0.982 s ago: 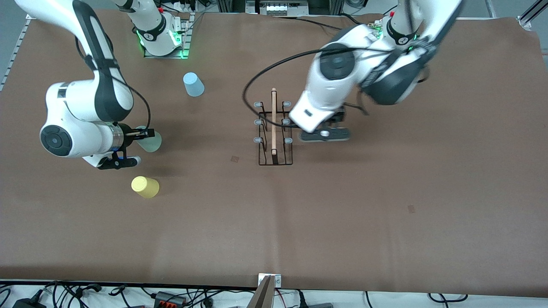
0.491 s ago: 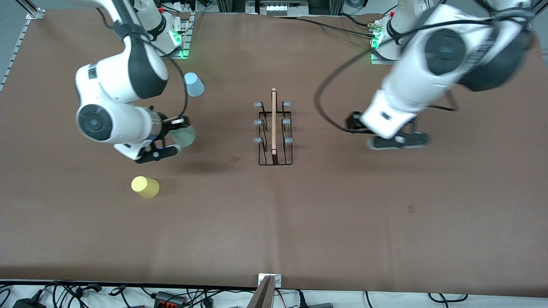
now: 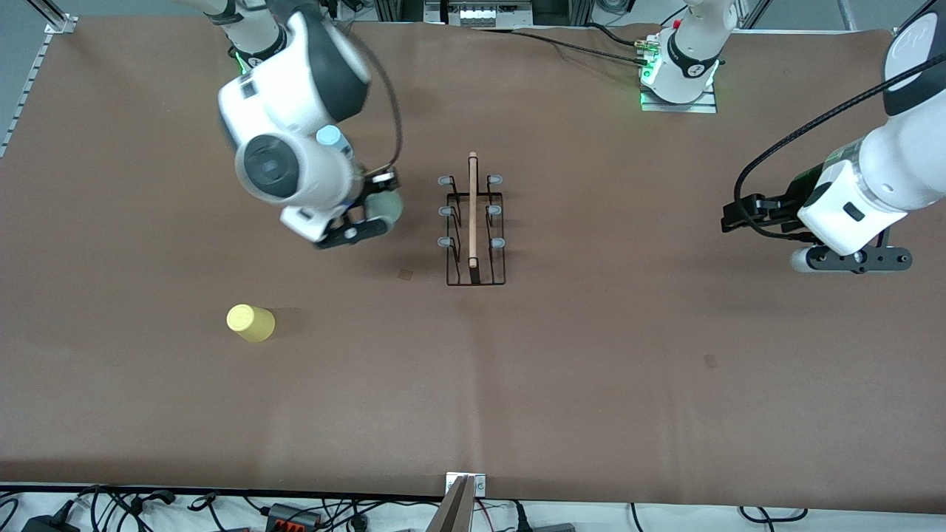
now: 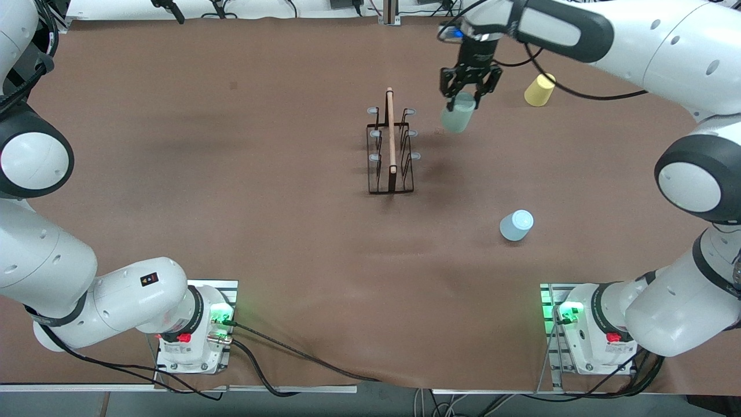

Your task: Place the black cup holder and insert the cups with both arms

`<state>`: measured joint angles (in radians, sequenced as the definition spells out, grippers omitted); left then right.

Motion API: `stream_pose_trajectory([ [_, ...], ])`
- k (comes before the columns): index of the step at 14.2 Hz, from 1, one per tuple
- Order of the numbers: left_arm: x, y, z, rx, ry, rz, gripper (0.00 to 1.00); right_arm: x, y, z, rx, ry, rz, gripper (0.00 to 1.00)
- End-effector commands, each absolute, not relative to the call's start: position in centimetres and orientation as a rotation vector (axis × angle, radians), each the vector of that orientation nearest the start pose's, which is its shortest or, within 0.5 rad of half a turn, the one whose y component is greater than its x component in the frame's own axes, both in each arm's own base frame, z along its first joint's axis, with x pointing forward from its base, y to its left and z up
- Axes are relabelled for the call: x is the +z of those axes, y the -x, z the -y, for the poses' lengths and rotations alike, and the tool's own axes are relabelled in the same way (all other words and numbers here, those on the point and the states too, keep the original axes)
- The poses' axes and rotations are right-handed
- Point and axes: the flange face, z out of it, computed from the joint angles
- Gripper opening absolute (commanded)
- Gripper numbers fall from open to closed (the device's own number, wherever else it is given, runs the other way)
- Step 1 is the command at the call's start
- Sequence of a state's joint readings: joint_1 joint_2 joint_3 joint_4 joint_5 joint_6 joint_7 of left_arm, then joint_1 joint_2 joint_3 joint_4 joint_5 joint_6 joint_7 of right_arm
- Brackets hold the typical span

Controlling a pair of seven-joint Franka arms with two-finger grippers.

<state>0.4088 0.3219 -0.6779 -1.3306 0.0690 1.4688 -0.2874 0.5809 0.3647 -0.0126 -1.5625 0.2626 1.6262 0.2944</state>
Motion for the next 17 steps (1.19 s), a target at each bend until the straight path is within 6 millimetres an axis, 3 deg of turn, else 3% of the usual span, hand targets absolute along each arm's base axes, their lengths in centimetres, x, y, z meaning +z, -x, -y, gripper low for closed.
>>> stream_pose_trajectory([
  [1, 58.2, -60.6, 9.7, 0.276, 3.216, 0.008, 1.00, 40.7, -50.1, -40.3, 0.600, 2.983, 0.337, 0.15],
  [3, 59.2, -60.4, 7.2, 0.219, 3.198, 0.040, 1.00, 40.1, -49.3, -42.7, 0.593, 2.993, 0.347, 0.15],
  [5, 58.9, -60.4, 6.2, 0.194, 3.179, 0.037, 1.00, 39.4, -49.1, -44.3, 0.599, 2.994, 0.363, 0.15],
  [8, 58.7, -58.2, 6.6, 0.131, 3.127, 0.071, 1.00, 37.9, -49.0, -44.7, 0.638, 2.985, 0.354, 0.15],
  [11, 57.7, -56.4, 5.6, 0.098, 3.094, 0.119, 1.00, 37.7, -47.5, -46.3, 0.652, 2.977, 0.395, 0.15],
  [13, 57.6, -56.3, 4.1, 0.113, 3.141, 0.186, 1.00, 37.7, -47.4, -46.4, 0.655, 2.976, 0.397, 0.15],
  [17, 57.9, -56.3, 4.3, 0.086, 3.147, 0.229, 1.00, 36.8, -47.4, -46.4, 0.675, 2.981, 0.397, 0.15],
])
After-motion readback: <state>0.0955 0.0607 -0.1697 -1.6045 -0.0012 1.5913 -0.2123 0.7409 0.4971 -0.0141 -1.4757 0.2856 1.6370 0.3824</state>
